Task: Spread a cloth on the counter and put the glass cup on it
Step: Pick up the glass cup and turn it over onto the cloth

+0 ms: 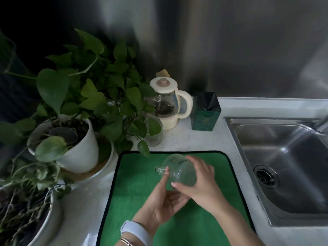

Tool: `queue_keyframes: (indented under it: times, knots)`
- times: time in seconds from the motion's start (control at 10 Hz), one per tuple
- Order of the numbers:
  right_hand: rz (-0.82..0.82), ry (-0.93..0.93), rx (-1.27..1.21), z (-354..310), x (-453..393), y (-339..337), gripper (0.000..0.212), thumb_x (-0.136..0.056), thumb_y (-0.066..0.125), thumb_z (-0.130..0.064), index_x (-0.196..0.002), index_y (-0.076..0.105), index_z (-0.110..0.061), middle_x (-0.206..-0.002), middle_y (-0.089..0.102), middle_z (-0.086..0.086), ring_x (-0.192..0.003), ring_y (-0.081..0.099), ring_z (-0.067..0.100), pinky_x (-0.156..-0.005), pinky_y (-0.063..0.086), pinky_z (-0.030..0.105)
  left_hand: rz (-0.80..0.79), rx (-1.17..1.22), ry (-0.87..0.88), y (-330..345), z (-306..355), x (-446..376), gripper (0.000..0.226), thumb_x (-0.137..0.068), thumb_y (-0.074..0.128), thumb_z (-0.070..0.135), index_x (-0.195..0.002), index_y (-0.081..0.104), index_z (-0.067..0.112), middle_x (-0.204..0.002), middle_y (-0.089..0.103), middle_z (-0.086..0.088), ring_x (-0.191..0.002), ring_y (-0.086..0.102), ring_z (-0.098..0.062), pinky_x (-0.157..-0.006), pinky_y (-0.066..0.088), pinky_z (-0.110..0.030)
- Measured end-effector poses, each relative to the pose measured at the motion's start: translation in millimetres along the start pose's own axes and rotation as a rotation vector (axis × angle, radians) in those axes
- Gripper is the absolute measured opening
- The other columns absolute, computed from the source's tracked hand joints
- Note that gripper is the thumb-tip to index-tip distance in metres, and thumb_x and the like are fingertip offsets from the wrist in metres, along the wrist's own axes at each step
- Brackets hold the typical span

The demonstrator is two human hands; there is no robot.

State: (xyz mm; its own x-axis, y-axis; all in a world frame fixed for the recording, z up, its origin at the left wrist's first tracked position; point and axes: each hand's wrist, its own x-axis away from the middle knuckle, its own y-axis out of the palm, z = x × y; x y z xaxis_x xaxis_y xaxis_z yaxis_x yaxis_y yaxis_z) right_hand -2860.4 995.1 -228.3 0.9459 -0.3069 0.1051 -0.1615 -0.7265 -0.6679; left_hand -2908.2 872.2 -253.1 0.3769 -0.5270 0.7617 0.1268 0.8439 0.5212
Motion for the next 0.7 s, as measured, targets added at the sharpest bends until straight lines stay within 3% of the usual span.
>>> queue_keyframes:
  times: [0.1, 0.2, 0.3, 0.5, 0.6, 0.7]
  knots:
    - [-0.040, 0.000, 0.162, -7, -1, 3, 0.102, -0.060, 0.073, -0.053, -0.143, 0.018, -0.030, -0.142, 0.029, -0.009, -0.127, 0.020, 0.013, -0.103, 0.034, 0.032, -0.010, 0.094, -0.051, -5, -4, 5, 0.083, -0.074, 0.055, 0.061, -0.099, 0.057, -0.018, -0.072, 0.066, -0.019, -0.057, 0.069, -0.023, -0.055, 0.060, -0.029]
    - [-0.057, 0.024, 0.277, -15, -3, 7, 0.099, -0.061, 0.071, -0.050, -0.142, 0.019, -0.024, -0.141, 0.035, -0.005, -0.125, 0.027, 0.017, -0.095, 0.040, 0.033, -0.060, 0.202, -0.111, -9, -8, 9, 0.079, -0.081, 0.049, 0.057, -0.091, 0.057, -0.021, -0.074, 0.067, -0.025, -0.057, 0.070, -0.028, -0.055, 0.060, -0.033]
    - [-0.126, 0.046, 0.361, -21, -8, 13, 0.094, -0.063, 0.069, -0.045, -0.141, 0.023, -0.022, -0.142, 0.033, -0.002, -0.125, 0.029, 0.021, -0.092, 0.043, 0.037, -0.106, 0.315, -0.164, -12, -13, 11, 0.078, -0.085, 0.044, 0.055, -0.096, 0.052, -0.021, -0.073, 0.067, -0.029, -0.057, 0.070, -0.032, -0.054, 0.059, -0.037]
    - [-0.171, 0.061, 0.369, -23, -14, 22, 0.097, -0.062, 0.068, -0.043, -0.144, 0.021, -0.022, -0.143, 0.027, -0.004, -0.128, 0.027, 0.021, -0.096, 0.041, 0.038, -0.126, 0.399, -0.187, -19, -16, 6, 0.081, -0.087, 0.041, 0.055, -0.100, 0.049, -0.024, -0.082, 0.065, -0.028, -0.059, 0.070, -0.034, -0.060, 0.057, -0.040]
    - [-0.152, 0.062, 0.320, -19, -14, 23, 0.097, -0.063, 0.069, -0.044, -0.144, 0.019, -0.023, -0.145, 0.026, -0.006, -0.131, 0.026, 0.019, -0.098, 0.040, 0.038, -0.148, 0.386, -0.181, -20, -16, 7, 0.082, -0.088, 0.040, 0.054, -0.106, 0.046, -0.025, -0.077, 0.067, -0.031, -0.058, 0.070, -0.035, -0.057, 0.057, -0.041]
    - [-0.116, 0.048, 0.235, -14, -8, 23, 0.097, -0.065, 0.071, -0.044, -0.145, 0.018, -0.025, -0.149, 0.023, -0.009, -0.134, 0.023, 0.016, -0.103, 0.035, 0.035, -0.113, 0.246, -0.166, -26, -17, 9, 0.079, -0.091, 0.038, 0.050, -0.118, 0.040, -0.025, -0.078, 0.069, -0.031, -0.062, 0.071, -0.034, -0.057, 0.058, -0.039]
